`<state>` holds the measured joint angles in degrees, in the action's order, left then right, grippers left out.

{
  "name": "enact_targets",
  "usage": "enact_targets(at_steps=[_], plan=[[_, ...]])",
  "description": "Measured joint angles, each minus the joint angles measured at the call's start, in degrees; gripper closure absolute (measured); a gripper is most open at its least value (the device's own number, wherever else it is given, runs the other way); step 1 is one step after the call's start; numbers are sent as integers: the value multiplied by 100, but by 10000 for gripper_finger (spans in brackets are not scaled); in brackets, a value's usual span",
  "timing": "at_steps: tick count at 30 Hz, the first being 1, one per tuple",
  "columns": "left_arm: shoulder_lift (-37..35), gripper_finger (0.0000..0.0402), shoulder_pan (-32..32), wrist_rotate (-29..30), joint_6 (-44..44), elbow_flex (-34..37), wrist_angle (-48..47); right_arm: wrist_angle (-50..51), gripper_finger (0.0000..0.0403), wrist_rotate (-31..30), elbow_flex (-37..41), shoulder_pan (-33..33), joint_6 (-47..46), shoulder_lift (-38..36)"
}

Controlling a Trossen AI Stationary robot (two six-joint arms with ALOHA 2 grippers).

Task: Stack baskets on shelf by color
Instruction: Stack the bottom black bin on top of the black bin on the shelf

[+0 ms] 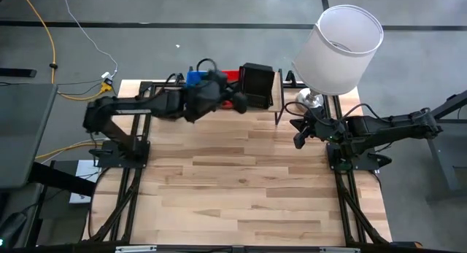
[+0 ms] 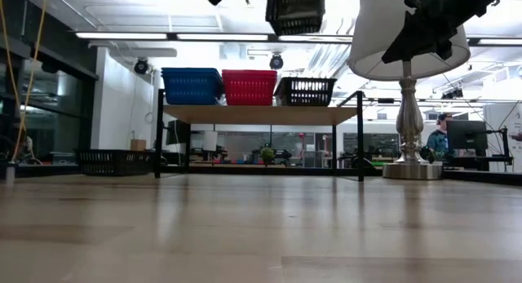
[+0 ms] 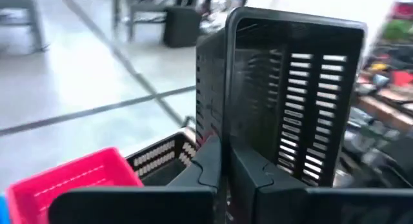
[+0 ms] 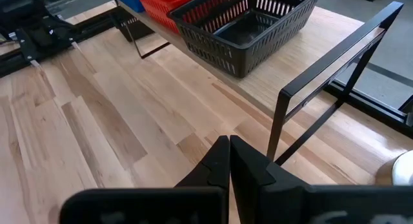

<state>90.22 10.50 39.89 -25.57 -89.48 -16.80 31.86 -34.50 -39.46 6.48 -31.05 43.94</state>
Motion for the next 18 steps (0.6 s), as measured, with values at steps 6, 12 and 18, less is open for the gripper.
enact_targets(at_steps=[6, 12, 18], plan=[[779, 401, 137, -268, -1043, -760, -139, 0, 403, -44, 0, -7, -366, -1], [1198, 398, 435, -386, -2411, -764, -343, 0, 403, -44, 0, -7, -514, -1], [1361, 392, 615, -377, -2895, -765, -756, 0, 403, -44, 0, -7, -508, -1]])
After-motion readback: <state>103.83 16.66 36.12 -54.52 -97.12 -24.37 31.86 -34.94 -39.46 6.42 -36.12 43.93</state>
